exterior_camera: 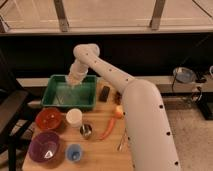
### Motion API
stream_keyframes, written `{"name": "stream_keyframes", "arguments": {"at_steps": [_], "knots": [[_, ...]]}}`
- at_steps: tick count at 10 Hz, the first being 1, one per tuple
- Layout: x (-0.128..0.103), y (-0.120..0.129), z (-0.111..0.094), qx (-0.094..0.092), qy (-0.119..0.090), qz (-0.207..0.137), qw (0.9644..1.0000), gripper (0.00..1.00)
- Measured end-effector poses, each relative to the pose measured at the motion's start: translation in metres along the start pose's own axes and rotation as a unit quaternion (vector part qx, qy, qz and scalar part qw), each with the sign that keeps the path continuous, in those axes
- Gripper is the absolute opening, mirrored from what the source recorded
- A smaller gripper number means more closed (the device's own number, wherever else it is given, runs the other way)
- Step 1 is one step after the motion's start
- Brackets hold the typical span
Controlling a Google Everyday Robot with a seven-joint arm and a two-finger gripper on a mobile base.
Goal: Place towel in tray
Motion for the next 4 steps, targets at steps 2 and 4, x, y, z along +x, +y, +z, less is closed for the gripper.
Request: {"name": "stream_keyframes", "arguments": {"at_steps": [2,4], "knots": [[0.0064,-0.0018,-0.0053,0.0,-0.004,0.005,1.0,0.8],[0.0045,-0.0028,-0.0042,-0.001,-0.005,0.003,1.0,0.8]]}}
